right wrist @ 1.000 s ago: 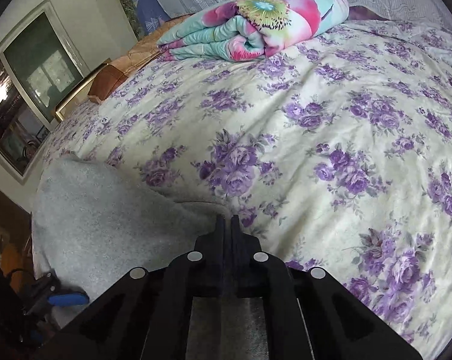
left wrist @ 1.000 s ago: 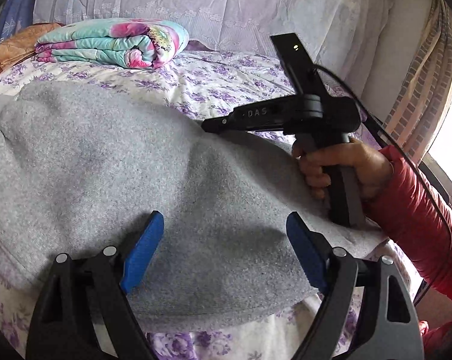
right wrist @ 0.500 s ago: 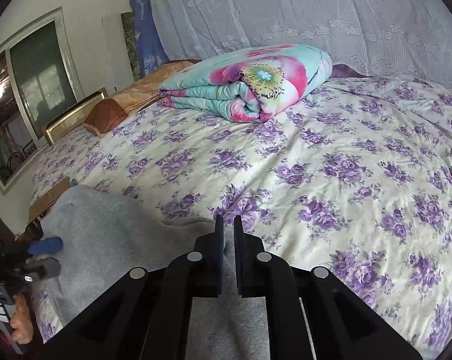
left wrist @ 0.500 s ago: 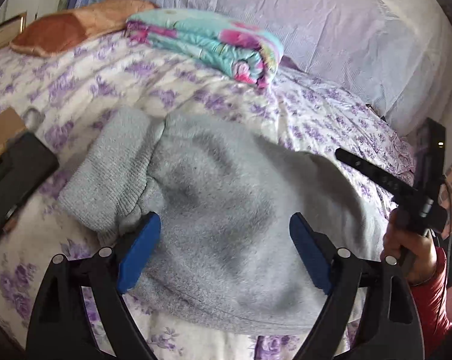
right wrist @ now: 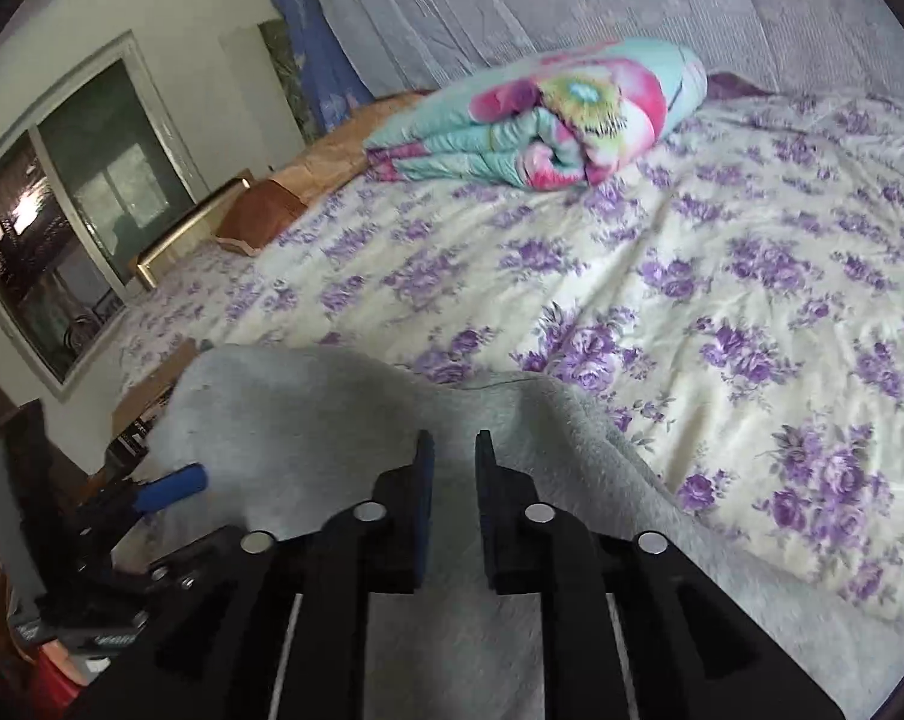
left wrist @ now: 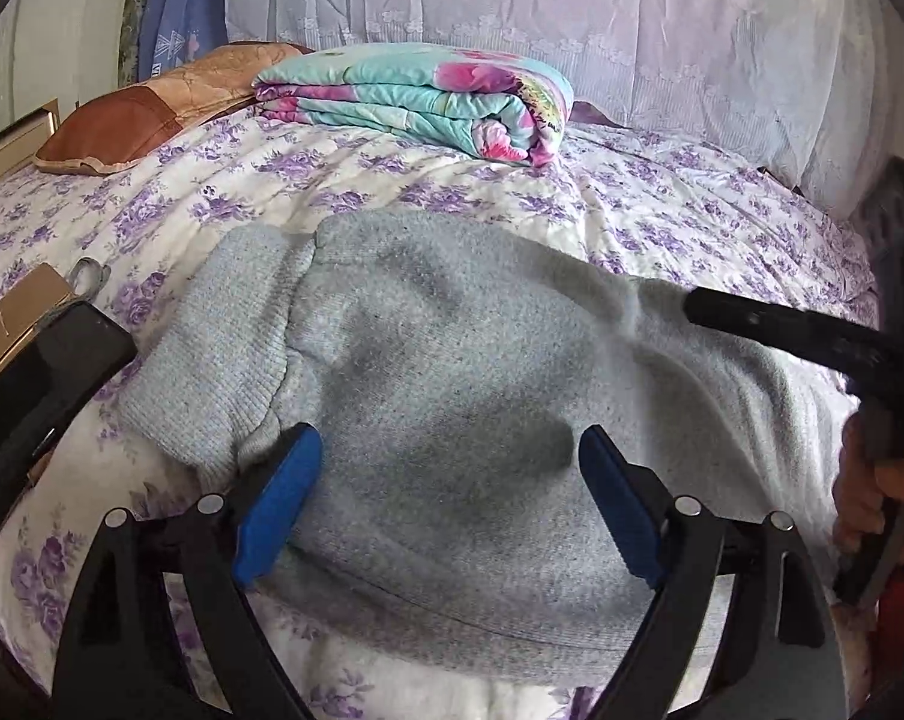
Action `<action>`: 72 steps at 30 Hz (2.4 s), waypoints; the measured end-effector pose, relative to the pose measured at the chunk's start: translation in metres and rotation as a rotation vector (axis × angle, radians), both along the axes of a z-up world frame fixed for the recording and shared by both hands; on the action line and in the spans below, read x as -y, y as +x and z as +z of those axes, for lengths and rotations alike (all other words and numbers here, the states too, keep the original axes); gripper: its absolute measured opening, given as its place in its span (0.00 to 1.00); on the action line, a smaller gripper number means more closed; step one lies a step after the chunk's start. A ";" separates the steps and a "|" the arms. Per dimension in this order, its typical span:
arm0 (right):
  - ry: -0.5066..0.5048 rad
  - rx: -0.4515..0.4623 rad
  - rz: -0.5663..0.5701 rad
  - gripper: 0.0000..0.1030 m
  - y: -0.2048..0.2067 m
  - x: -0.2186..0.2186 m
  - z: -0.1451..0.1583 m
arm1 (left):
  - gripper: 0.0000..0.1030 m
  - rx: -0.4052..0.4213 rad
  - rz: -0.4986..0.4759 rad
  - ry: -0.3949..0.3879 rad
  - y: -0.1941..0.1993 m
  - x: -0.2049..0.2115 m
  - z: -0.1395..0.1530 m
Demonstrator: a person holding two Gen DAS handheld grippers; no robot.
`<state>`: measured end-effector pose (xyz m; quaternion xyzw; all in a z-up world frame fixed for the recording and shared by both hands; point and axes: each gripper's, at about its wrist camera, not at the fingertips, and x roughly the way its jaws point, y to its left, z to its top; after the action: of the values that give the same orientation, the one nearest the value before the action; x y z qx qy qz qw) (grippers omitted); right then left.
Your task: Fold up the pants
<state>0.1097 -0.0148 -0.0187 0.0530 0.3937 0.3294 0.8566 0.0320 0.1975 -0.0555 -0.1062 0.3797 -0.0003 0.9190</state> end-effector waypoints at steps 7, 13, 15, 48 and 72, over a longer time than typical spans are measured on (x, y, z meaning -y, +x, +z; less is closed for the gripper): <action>-0.013 -0.098 -0.057 0.56 -0.022 0.034 -0.028 | 0.84 -0.048 -0.091 -0.035 0.005 0.036 0.005; 0.173 0.044 -0.220 0.63 -0.105 0.147 0.017 | 0.84 -0.059 -0.065 0.114 -0.001 0.055 0.000; 0.209 0.025 -0.324 0.64 -0.139 0.198 0.015 | 0.84 -0.034 -0.087 -0.036 -0.007 0.049 0.012; 0.173 0.237 -0.852 0.20 -0.189 0.315 0.010 | 0.84 -0.121 -0.296 -0.025 -0.012 0.153 -0.006; -0.376 0.430 -0.062 0.64 -0.166 0.041 0.039 | 0.83 -0.069 0.097 -0.269 -0.073 -0.030 -0.011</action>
<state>-0.0561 -0.0559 0.0205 -0.1659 0.2556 0.2277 0.9248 -0.0412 0.2273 -0.0660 -0.2464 0.4021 -0.0032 0.8818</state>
